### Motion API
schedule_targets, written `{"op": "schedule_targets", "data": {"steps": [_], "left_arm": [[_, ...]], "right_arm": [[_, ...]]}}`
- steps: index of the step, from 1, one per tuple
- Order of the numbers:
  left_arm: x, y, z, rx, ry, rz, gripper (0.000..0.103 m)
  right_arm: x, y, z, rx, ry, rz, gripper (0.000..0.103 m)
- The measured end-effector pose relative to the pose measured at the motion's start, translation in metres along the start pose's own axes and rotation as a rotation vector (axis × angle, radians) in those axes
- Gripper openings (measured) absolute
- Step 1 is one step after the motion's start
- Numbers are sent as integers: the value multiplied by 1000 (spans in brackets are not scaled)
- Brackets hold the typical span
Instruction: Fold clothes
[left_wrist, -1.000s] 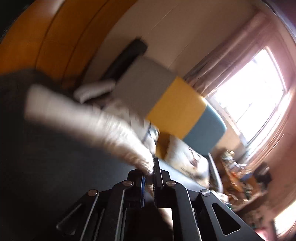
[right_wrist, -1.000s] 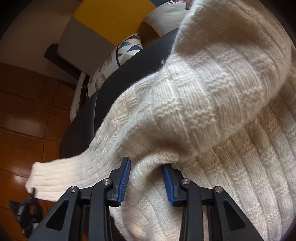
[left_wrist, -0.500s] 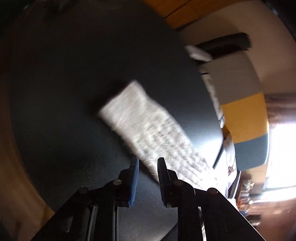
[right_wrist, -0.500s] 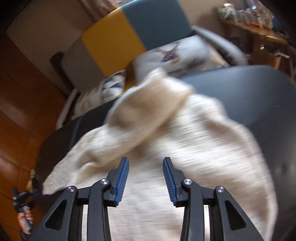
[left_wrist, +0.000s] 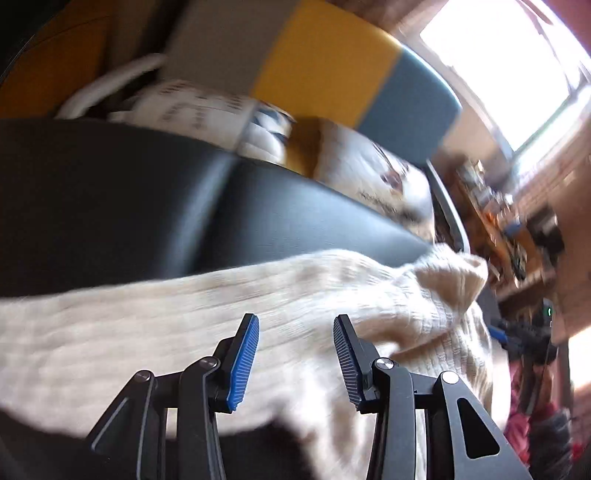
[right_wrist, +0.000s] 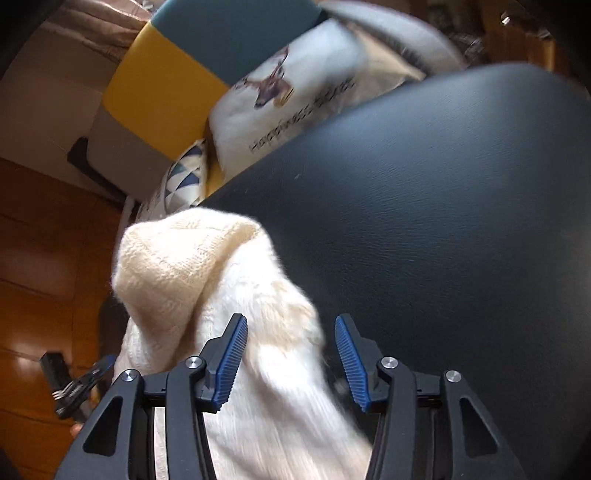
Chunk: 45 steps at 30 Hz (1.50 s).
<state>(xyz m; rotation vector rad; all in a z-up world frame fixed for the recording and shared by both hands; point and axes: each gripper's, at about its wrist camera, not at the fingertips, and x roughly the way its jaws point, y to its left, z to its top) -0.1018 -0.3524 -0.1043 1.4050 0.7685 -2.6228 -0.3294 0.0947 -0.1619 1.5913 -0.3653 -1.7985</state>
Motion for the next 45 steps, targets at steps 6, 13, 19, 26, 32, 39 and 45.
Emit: {"op": "schedule_targets", "data": {"steps": [6, 13, 19, 26, 32, 39, 45], "left_arm": [[59, -36, 11, 91, 91, 69, 42], [70, -38, 7, 148, 85, 184, 42], [63, -22, 2, 128, 78, 196, 42], [48, -6, -7, 137, 54, 196, 42], [47, 1, -4, 130, 32, 157, 42], [46, 0, -9, 123, 4, 159, 43], [45, 2, -13, 121, -5, 137, 43]], "right_arm": [[17, 36, -9, -134, -43, -98, 24], [5, 177, -158, -691, -94, -213, 17], [51, 202, -261, -872, 9, -303, 29], [-20, 190, -234, -648, -38, -112, 36], [-61, 95, -153, -86, -26, 149, 57], [-2, 30, -126, 378, -84, 389, 59], [15, 44, -138, 398, -224, 280, 37]]}}
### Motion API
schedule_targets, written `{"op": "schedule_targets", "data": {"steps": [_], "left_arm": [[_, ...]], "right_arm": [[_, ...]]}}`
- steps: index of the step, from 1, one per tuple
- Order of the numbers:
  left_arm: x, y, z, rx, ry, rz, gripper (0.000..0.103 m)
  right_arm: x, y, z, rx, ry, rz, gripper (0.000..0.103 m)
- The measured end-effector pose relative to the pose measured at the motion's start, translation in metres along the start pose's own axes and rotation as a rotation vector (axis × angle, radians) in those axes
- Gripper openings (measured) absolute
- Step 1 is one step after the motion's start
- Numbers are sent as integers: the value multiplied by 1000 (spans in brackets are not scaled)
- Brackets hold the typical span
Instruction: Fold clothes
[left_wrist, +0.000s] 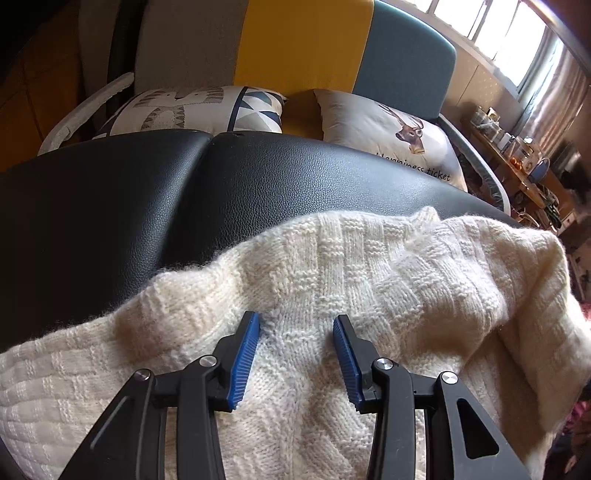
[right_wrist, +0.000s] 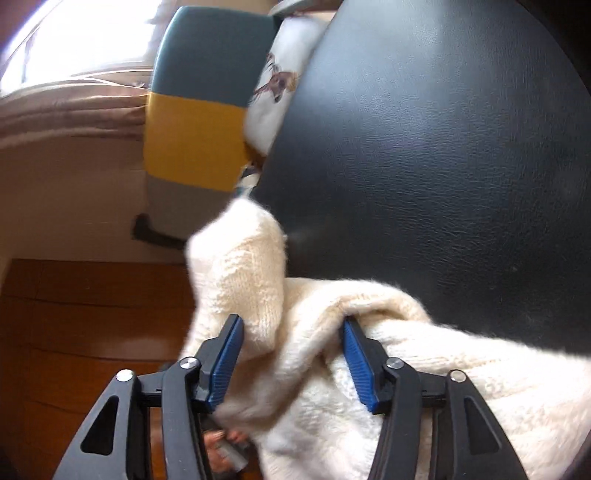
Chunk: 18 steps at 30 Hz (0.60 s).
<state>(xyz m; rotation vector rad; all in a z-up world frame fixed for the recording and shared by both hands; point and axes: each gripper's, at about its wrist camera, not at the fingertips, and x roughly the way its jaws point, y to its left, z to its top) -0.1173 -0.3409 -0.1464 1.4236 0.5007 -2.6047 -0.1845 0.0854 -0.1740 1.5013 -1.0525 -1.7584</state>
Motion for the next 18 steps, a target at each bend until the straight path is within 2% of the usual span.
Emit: {"op": "schedule_targets", "data": {"steps": [1, 2, 4, 7, 10, 11, 12, 14, 16, 18], "left_arm": [[0, 1, 0, -3, -2, -7, 43], [0, 2, -1, -5, -5, -12, 43], [0, 2, -2, -6, -10, -14, 43], [-1, 1, -3, -3, -13, -14, 43], [0, 0, -1, 21, 8, -15, 43], [0, 0, -1, 29, 17, -16, 43], [0, 0, 0, 41, 28, -21, 43], [1, 0, 2, 59, 46, -29, 43], [3, -2, 5, 74, 60, -21, 43], [6, -9, 8, 100, 67, 3, 43]], "right_arm": [[-1, 1, -1, -5, -39, -34, 10], [-3, -1, -1, 5, -79, -56, 6], [-7, -3, 2, 27, -123, -44, 6], [-34, 15, 3, 7, -234, 104, 5], [-95, 56, 7, -156, -383, 139, 5], [-117, 69, 9, -217, -438, 121, 5], [-138, 80, 12, -282, -500, 27, 5], [-162, 93, 23, -386, -596, -241, 5], [-168, 91, 42, -449, -628, -504, 9], [-167, 74, 58, -457, -586, -609, 12]]}}
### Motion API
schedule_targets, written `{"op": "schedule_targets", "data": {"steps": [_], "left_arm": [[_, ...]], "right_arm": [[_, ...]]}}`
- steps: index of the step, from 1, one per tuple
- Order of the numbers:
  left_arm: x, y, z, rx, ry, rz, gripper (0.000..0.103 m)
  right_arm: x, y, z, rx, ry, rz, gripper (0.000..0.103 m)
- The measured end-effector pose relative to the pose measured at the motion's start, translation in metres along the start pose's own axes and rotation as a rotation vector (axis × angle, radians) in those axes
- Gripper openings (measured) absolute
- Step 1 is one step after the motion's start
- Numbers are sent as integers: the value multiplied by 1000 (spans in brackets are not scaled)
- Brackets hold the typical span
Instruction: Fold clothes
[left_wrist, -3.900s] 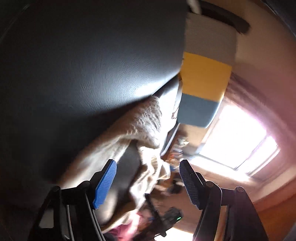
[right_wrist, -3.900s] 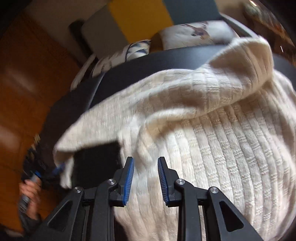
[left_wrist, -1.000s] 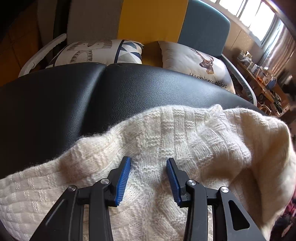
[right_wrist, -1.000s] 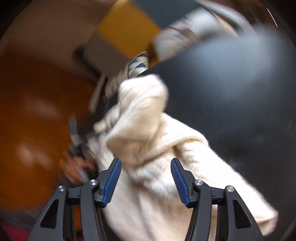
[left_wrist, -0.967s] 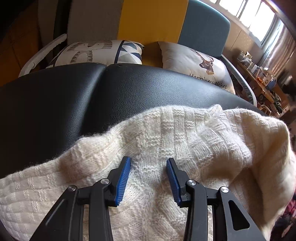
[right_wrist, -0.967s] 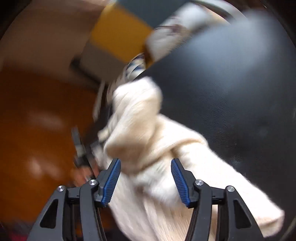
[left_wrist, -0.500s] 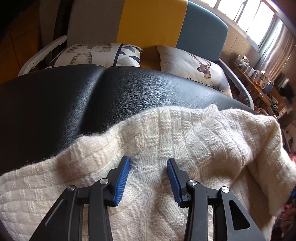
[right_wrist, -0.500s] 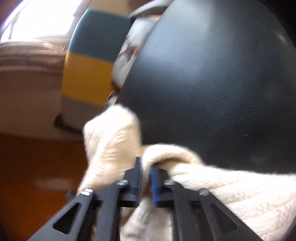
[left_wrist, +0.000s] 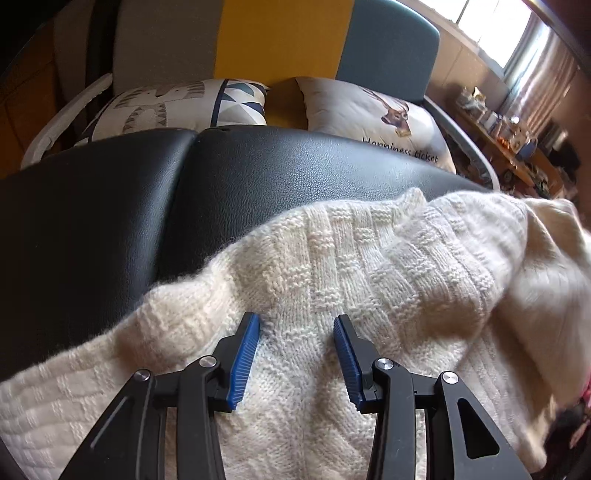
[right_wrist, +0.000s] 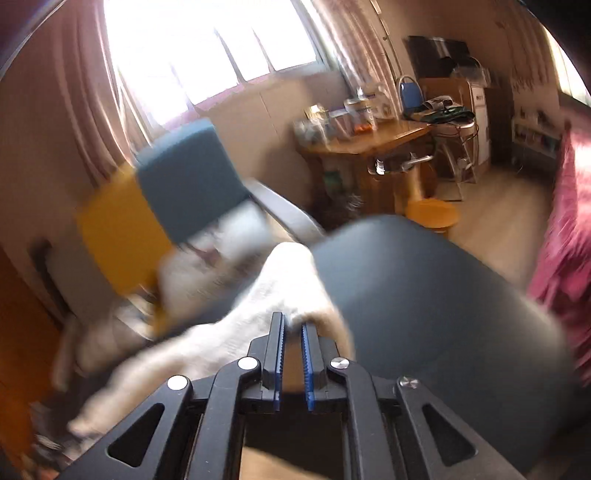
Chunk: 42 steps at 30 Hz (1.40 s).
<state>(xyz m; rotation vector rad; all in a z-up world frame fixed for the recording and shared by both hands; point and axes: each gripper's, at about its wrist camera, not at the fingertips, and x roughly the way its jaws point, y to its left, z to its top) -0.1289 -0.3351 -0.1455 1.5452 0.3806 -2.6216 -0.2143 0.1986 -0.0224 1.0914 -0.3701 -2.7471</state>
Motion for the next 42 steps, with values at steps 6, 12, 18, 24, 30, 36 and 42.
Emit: {"op": "schedule_targets", "data": {"steps": [6, 12, 18, 24, 30, 36, 42], "left_arm": [[-19, -7, -5, -75, 6, 5, 44], [-80, -38, -65, -53, -44, -221, 44], [-99, -137, -129, 218, 5, -393, 44], [-62, -187, -177, 354, 180, -306, 43], [-76, -157, -188, 472, 236, -235, 43], [-107, -96, -178, 379, 262, -222, 43], [-148, -49, -132, 100, 61, -369, 45]], "right_arm": [[-21, -51, -31, 4, 65, 60, 25], [-48, -33, -91, -281, 225, 88, 25], [-52, 19, -160, -579, 427, 130, 25], [-38, 19, -199, -626, 589, -30, 25], [-80, 38, -241, -654, 801, 211, 27], [-107, 55, -214, -510, 691, 429, 25], [-81, 98, -132, -421, 439, 357, 27]]}}
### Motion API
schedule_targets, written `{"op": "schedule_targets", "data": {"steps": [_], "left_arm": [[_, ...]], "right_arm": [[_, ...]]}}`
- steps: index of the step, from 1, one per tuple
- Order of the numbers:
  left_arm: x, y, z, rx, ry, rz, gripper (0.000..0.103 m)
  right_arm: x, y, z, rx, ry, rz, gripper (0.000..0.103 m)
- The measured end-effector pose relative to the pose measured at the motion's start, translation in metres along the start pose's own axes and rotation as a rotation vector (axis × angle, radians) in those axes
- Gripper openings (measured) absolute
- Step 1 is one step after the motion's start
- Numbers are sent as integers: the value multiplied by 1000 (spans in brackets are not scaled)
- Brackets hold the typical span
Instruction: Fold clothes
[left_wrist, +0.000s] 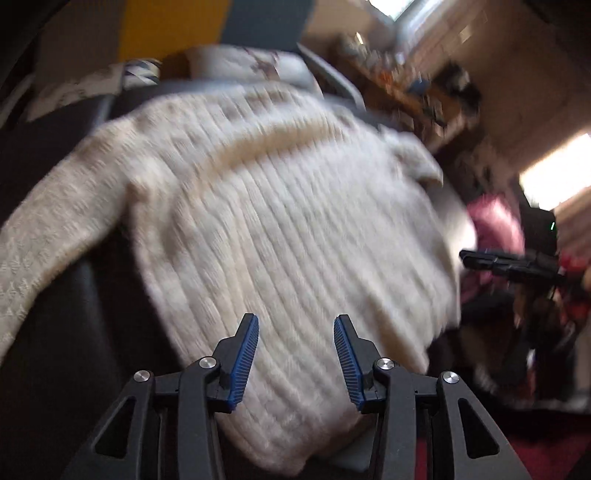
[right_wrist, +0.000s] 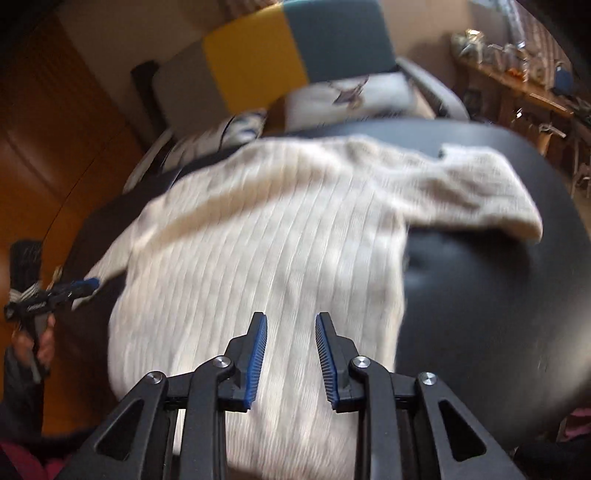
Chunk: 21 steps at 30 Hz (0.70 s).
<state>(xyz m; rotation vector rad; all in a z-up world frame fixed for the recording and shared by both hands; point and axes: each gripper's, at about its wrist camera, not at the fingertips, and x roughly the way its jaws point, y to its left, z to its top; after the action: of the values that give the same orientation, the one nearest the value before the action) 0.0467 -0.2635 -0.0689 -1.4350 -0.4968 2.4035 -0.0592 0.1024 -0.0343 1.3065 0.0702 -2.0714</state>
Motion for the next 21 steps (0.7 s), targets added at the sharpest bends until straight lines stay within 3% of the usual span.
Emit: {"op": "schedule_targets", "data": {"steps": [4, 7, 9, 13, 15, 16, 19, 21], "left_arm": [[-22, 63, 60, -118, -148, 97, 45], [-33, 104, 97, -184, -210, 217, 46], [-31, 121, 117, -163, -216, 268, 47], [22, 127, 166, 59, -165, 419, 50], [53, 134, 180, 130, -109, 467, 50], [70, 140, 184, 154, -66, 457, 50], [93, 151, 196, 151, -28, 387, 50], [99, 148, 210, 167, -42, 342, 50]], "right_arm": [[34, 21, 56, -76, -21, -37, 27], [62, 33, 93, -127, -3, -37, 27], [83, 34, 116, -151, 16, -38, 30], [119, 37, 158, -267, 46, -52, 31], [135, 39, 180, -352, 94, -36, 40], [144, 38, 190, -394, 126, -49, 46], [167, 19, 215, -480, 211, -166, 48], [169, -8, 230, -430, 231, -167, 50]]}}
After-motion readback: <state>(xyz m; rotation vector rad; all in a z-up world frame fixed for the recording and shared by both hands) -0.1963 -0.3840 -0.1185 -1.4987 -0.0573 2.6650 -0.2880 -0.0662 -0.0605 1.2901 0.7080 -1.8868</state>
